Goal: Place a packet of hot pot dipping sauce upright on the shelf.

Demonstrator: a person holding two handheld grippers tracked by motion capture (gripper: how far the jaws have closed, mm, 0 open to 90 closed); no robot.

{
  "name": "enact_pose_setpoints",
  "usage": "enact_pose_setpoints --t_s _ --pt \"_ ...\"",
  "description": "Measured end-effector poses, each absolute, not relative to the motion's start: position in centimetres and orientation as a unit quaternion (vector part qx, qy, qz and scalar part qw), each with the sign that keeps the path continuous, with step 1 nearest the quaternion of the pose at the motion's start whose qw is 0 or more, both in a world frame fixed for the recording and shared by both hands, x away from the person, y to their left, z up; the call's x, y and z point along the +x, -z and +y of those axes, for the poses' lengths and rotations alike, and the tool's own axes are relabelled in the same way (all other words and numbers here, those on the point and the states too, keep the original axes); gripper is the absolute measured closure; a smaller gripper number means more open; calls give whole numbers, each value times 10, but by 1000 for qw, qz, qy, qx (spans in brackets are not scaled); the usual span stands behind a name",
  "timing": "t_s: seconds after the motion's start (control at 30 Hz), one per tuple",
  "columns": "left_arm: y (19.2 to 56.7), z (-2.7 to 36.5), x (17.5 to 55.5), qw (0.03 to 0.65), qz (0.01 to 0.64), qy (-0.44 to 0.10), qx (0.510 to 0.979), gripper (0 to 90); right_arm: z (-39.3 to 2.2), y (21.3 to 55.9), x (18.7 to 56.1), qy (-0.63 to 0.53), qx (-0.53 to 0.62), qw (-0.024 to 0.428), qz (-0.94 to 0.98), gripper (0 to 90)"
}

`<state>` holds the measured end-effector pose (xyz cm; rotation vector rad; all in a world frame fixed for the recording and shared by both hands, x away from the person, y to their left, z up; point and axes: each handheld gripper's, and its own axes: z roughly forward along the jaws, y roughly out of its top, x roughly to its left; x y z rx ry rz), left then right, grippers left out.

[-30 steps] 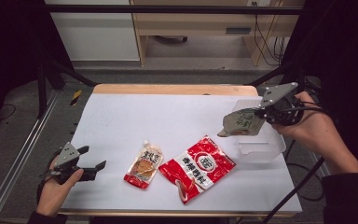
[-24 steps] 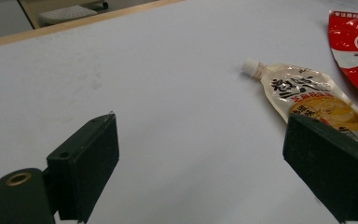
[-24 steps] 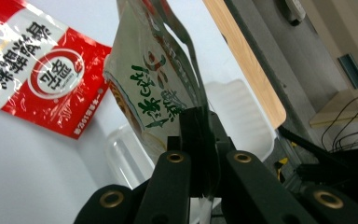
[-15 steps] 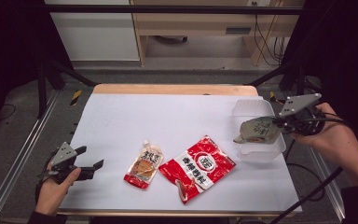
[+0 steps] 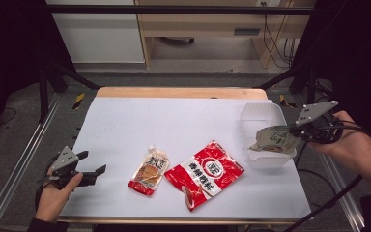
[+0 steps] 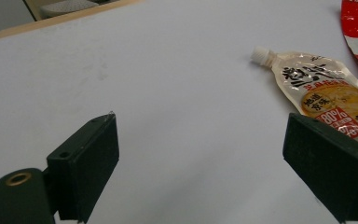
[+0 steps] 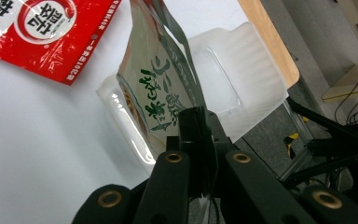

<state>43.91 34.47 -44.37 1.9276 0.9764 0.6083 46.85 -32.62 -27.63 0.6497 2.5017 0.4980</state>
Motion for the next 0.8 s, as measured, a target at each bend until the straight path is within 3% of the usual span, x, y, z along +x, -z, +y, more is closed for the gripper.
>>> enact_pose_setpoints --t_s 0.8 --pt "444 346 439 426 390 -247 778 104 -322 323 485 -186 243 191 933 895"
